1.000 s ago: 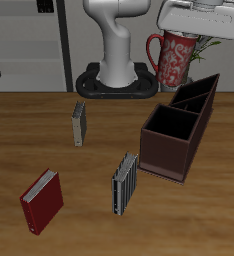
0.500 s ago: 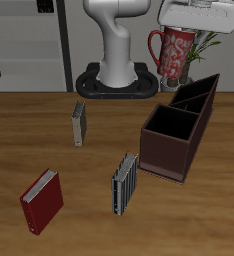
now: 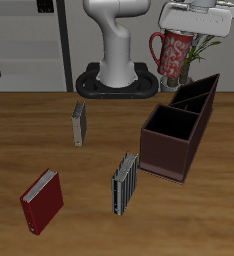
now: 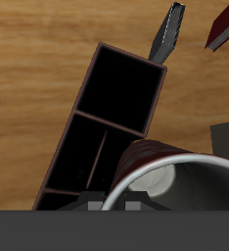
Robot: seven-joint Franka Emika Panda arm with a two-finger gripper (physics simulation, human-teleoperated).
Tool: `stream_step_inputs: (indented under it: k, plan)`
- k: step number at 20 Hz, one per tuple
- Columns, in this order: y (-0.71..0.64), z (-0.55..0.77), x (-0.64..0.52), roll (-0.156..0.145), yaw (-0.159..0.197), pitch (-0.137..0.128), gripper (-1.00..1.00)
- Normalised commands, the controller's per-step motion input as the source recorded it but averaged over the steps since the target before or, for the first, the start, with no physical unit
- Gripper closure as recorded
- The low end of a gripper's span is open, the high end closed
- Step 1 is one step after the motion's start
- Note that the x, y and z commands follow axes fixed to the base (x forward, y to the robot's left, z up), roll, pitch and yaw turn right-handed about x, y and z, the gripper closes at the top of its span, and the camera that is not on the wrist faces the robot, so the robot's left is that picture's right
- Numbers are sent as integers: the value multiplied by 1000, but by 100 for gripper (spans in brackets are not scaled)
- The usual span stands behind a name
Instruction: Place the red mug into the left desk caddy's left compartment
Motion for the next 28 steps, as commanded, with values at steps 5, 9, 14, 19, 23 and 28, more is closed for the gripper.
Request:
stream_step_inputs:
  k: [5, 9, 14, 19, 23, 28]
  plan:
    - [101, -61, -313, -20, -2, 7, 100]
    - [226, -65, -353, 29, -1, 7, 100]
    - [249, -117, -290, 31, 21, 1, 100]
    - [250, -105, -255, 56, 19, 8, 100]
    - [179, -90, -199, 38, 19, 1, 100]
    - [129, -91, -87, 26, 11, 5, 100]
